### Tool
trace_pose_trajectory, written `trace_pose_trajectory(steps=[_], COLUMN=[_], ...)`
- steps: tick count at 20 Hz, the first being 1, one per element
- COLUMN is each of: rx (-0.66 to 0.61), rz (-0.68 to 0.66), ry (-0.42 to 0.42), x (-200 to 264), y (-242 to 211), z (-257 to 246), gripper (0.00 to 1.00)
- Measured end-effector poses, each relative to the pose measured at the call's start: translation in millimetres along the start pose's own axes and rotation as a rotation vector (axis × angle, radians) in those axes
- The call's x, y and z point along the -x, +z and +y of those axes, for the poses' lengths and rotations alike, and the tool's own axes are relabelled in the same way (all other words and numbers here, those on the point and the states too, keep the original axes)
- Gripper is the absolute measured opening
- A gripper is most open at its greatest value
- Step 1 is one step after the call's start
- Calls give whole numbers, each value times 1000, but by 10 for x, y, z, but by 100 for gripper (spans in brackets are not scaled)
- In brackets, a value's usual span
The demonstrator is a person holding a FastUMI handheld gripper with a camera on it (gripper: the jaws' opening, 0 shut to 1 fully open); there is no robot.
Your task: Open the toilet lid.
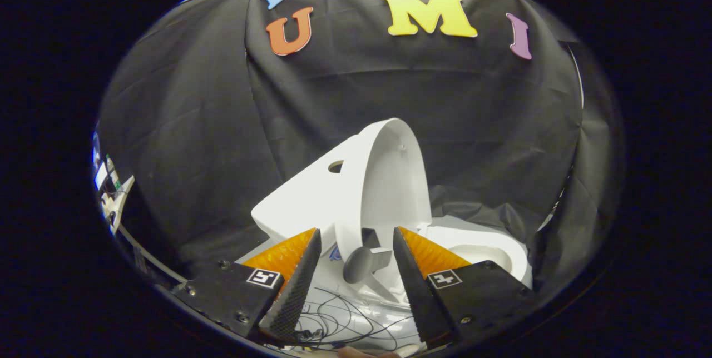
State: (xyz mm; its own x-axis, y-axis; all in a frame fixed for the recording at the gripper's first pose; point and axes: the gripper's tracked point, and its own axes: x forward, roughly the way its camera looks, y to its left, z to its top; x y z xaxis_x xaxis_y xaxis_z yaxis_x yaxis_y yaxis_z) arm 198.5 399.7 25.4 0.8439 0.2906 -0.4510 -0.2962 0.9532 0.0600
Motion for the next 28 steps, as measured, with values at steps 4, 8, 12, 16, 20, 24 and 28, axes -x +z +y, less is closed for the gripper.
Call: trace_pose_trajectory(steps=[4, 8, 12, 16, 20, 24, 28], rx=[11, 24, 75, 90, 64, 99, 93], rz=[-79, -185, -325, -359, -447, -506, -506], ry=[-16, -13, -37, -85, -86, -117, -147], x=[350, 743, 1164, 1493, 1866, 2125, 2288], y=[56, 132, 194, 87, 128, 73, -65], z=[-294, -599, -984, -1346, -1569, -1794, -1996], gripper=[82, 82, 86, 94, 100, 100, 100])
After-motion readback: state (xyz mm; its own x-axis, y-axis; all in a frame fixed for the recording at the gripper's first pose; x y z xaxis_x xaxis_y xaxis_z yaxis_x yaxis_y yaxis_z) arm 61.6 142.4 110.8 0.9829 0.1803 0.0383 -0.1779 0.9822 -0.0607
